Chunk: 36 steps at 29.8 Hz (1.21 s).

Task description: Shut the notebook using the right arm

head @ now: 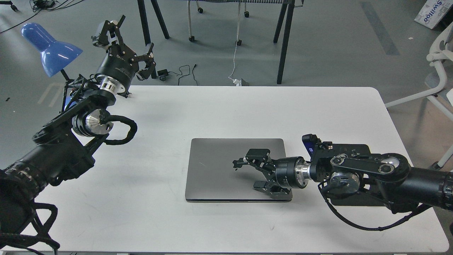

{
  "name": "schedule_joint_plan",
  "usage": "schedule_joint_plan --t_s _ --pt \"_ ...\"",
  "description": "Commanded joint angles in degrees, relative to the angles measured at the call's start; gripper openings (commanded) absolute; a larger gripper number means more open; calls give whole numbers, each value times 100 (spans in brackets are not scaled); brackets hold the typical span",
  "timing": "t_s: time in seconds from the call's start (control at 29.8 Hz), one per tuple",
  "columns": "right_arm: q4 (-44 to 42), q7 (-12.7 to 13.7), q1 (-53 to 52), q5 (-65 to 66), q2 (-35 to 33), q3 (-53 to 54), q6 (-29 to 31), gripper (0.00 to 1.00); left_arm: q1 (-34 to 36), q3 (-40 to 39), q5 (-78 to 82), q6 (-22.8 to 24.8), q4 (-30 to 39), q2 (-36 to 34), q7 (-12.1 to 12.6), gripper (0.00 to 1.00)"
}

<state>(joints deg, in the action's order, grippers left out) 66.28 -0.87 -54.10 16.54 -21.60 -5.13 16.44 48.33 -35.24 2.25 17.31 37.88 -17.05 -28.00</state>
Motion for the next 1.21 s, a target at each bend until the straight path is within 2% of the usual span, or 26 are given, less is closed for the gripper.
schedule_joint_plan --t_s 0.0,0.37,0.57,0.7,0.8,1.17 --pt "-123 -1 -13 -2 -28 695 -1 100 1 0 3 0 0 0 0 100" --pt "-1529 -54 40 -19 50 3657 -132 100 1 0 3 0 0 0 0 100" --pt "-1706 -71 110 -98 173 4791 -300 100 1 -9 -6 0 0 9 0 100" --pt "-1697 -80 330 -116 191 5424 -133 100 1 -9 -6 0 0 0 0 100" --pt "-1697 -71 541 -317 244 5873 227 100 1 -9 -6 0 0 0 0 100" --pt "-1697 -194 1042 -1153 498 6840 729 100 1 -9 -14 0 0 0 0 100"
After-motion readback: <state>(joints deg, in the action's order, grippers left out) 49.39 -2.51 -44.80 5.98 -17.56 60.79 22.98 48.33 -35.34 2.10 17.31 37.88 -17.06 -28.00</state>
